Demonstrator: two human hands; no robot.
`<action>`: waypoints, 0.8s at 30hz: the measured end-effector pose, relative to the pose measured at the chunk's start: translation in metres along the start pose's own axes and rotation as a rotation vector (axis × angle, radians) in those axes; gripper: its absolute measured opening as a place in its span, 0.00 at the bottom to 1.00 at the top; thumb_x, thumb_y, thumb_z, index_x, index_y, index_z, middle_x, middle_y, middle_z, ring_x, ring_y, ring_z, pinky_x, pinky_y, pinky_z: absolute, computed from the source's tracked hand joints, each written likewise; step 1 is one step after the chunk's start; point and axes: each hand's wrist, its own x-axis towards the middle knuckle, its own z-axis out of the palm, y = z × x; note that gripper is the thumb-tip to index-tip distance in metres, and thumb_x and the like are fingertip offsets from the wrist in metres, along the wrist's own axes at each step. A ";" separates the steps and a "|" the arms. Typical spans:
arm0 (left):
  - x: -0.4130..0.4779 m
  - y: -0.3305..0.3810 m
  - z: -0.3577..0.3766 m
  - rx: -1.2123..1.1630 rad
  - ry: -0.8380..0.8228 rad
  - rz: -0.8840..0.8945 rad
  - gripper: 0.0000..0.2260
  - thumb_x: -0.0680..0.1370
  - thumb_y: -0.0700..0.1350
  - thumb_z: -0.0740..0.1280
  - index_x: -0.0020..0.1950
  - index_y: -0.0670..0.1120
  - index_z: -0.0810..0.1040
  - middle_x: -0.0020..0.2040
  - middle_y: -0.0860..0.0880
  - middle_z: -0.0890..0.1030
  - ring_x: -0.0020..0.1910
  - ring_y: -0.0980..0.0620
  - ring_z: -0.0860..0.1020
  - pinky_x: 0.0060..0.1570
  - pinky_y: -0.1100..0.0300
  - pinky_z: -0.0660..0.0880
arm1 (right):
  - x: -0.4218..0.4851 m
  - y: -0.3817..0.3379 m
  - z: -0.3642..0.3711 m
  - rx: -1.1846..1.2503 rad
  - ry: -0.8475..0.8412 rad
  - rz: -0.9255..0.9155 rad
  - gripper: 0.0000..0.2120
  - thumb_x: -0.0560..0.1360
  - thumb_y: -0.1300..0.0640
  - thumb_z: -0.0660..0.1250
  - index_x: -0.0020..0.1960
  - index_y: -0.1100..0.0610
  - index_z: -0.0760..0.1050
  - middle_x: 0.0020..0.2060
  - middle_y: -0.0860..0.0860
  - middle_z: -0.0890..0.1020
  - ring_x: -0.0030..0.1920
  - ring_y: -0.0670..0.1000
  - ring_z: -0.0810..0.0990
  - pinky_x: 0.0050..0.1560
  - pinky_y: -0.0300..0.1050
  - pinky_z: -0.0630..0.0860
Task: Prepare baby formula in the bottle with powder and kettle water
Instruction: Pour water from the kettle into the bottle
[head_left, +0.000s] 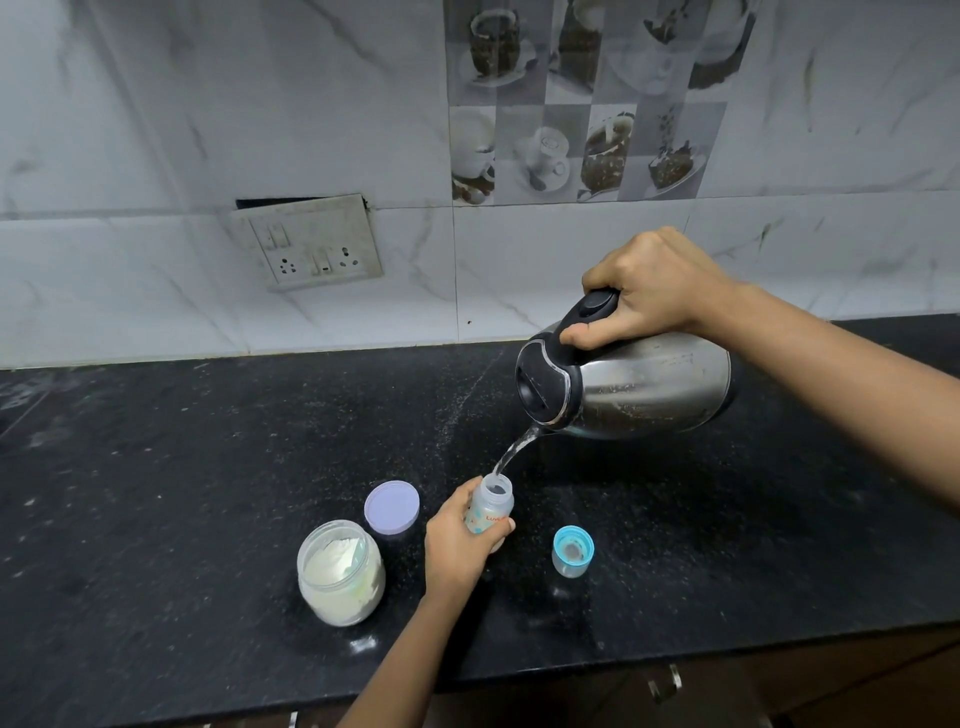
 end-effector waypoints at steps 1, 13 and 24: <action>0.000 0.001 0.000 -0.001 0.000 -0.001 0.24 0.64 0.44 0.78 0.55 0.62 0.77 0.51 0.63 0.82 0.51 0.64 0.79 0.53 0.66 0.73 | 0.000 0.000 0.000 -0.001 -0.001 -0.001 0.30 0.64 0.29 0.57 0.25 0.57 0.63 0.19 0.54 0.69 0.25 0.58 0.67 0.26 0.41 0.57; -0.003 0.001 -0.001 -0.040 0.002 -0.004 0.24 0.64 0.42 0.79 0.55 0.61 0.77 0.51 0.60 0.82 0.52 0.61 0.80 0.49 0.71 0.73 | -0.002 -0.008 0.007 -0.003 -0.018 -0.010 0.31 0.64 0.29 0.57 0.24 0.57 0.63 0.18 0.51 0.68 0.24 0.56 0.67 0.26 0.39 0.53; -0.007 0.003 0.001 -0.073 0.009 -0.014 0.25 0.64 0.42 0.80 0.54 0.61 0.76 0.52 0.58 0.82 0.53 0.60 0.79 0.47 0.72 0.73 | -0.005 -0.020 0.026 0.017 -0.065 -0.009 0.33 0.63 0.27 0.55 0.25 0.58 0.64 0.19 0.52 0.70 0.25 0.56 0.69 0.25 0.40 0.55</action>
